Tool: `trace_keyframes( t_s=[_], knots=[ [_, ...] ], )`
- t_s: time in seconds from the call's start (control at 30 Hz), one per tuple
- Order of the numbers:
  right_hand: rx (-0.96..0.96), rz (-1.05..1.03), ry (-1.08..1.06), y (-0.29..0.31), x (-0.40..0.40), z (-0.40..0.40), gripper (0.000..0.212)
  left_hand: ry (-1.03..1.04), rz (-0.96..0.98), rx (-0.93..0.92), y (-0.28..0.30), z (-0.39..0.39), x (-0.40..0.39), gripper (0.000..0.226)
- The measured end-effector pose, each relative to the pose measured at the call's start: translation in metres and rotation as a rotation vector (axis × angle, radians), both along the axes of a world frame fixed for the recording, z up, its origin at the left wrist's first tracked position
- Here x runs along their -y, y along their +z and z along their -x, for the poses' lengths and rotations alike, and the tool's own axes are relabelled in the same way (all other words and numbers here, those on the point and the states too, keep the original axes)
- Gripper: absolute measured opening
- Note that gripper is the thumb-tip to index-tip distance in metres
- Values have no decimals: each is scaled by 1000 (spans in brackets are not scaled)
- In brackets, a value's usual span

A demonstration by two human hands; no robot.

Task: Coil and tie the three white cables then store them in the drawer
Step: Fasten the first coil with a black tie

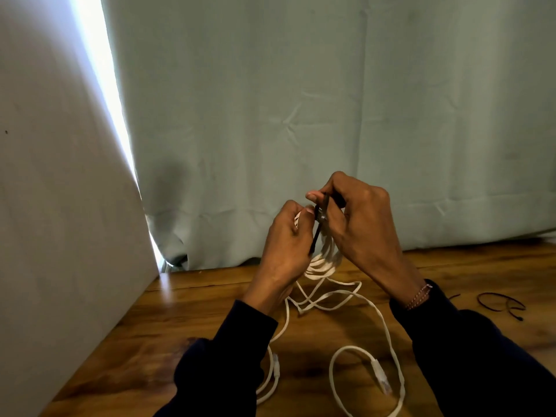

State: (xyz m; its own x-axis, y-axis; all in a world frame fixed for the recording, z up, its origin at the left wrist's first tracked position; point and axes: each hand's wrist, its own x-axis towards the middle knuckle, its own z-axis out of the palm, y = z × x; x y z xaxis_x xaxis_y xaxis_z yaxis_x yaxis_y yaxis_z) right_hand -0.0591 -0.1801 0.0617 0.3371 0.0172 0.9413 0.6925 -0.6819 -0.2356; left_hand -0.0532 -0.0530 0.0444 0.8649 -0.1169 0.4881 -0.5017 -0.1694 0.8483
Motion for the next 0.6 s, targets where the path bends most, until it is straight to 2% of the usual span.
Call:
trace_keyframes(
  t_s=[0.13,0.3,0.6],
  knots=[
    [5,72,-32,-1,-2,3,8,-18,66,-48,1,-1,-2,25],
    [4,59,-71,-2,-4,3,9,-22,91,-59,2,0,-2,18],
    [-48,-76,-56,3,8,-2,8,-61,32,5,2,3,-1,24]
  ],
)
